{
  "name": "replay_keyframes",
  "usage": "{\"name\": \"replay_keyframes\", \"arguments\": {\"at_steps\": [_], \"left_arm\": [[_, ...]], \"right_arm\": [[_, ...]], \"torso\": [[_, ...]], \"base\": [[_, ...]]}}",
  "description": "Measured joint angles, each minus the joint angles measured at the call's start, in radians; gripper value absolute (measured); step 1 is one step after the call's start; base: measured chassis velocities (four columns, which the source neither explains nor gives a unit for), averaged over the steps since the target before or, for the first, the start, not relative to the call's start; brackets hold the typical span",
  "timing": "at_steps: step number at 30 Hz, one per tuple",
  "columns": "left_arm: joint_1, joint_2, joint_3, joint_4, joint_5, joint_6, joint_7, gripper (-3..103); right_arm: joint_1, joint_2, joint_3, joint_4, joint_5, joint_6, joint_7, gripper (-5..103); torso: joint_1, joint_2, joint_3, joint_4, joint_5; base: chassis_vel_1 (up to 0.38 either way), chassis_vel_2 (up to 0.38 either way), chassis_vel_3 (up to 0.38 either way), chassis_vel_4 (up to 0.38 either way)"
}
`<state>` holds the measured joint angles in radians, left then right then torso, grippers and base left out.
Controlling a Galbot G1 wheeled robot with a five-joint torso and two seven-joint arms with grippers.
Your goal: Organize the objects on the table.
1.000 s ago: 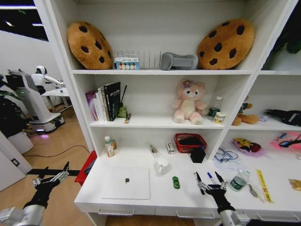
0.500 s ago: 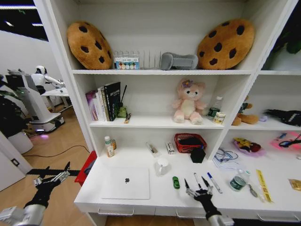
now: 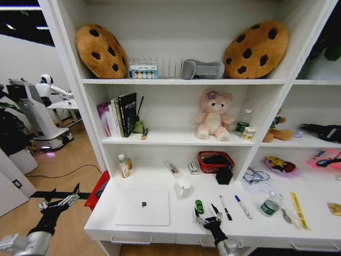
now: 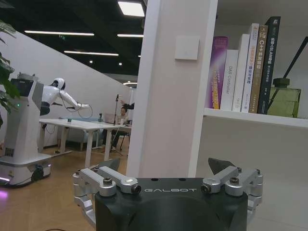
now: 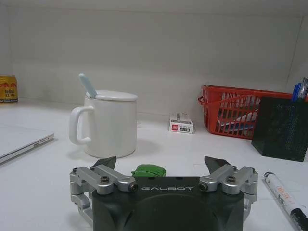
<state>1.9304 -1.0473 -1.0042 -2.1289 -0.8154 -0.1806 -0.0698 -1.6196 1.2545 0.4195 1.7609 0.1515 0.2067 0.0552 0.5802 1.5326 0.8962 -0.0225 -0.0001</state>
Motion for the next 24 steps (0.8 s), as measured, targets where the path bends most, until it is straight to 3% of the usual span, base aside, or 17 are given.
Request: {"name": "replay_keyframes", "arguments": {"at_steps": [4,6,8,9,13,16,19,24], "left_arm": [[0.0,0.0,0.0,0.0,0.0,0.0,0.0,100],[0.0,0.0,0.0,0.0,0.0,0.0,0.0,100],[0.0,0.0,0.0,0.0,0.0,0.0,0.0,100],[0.0,0.001,0.0,0.0,0.0,0.001,0.0,100],[0.0,0.001,0.0,0.0,0.0,0.001,0.0,100],[0.0,0.001,0.0,0.0,0.0,0.001,0.0,100],[0.0,0.001,0.0,0.0,0.0,0.001,0.0,100],[0.0,0.001,0.0,0.0,0.0,0.001,0.0,100]], "right_arm": [[0.022,0.001,-0.022,-0.026,0.004,-0.01,-0.003,95],[0.029,0.005,-0.044,-0.042,0.01,-0.02,-0.003,79],[0.031,0.007,-0.048,-0.046,0.011,-0.021,-0.002,79],[0.034,0.011,-0.053,-0.051,0.013,-0.022,0.0,68],[0.034,0.013,-0.054,-0.051,0.016,-0.024,0.002,63],[0.027,0.007,-0.048,-0.037,0.026,-0.031,0.007,47],[0.016,0.001,-0.036,-0.022,0.033,-0.031,0.009,37],[-0.01,-0.004,-0.016,0.017,0.044,-0.032,0.018,37]], "torso": [[0.0,0.0,0.0,0.0,0.0],[0.0,0.0,0.0,-0.0001,0.0],[0.0,0.0,0.0,-0.0001,0.0],[0.0,0.0,0.0,-0.0001,-0.0001],[0.0,0.0,0.0,0.0,0.0],[0.0,0.0,0.0,0.0,0.0001],[0.0,0.0,0.0,-0.0001,0.0001],[0.0,0.0,0.0,-0.0001,0.0002]], "base": [[0.0,0.0,0.0,0.0],[0.0,0.0,0.0,0.0],[0.0,0.0,0.0,0.0],[0.0,0.0,0.0,0.0],[0.0,0.0,0.0,0.0],[0.0,0.0,0.0,0.0],[0.0,0.0,0.0,0.0],[0.0,0.0,0.0,0.0]]}}
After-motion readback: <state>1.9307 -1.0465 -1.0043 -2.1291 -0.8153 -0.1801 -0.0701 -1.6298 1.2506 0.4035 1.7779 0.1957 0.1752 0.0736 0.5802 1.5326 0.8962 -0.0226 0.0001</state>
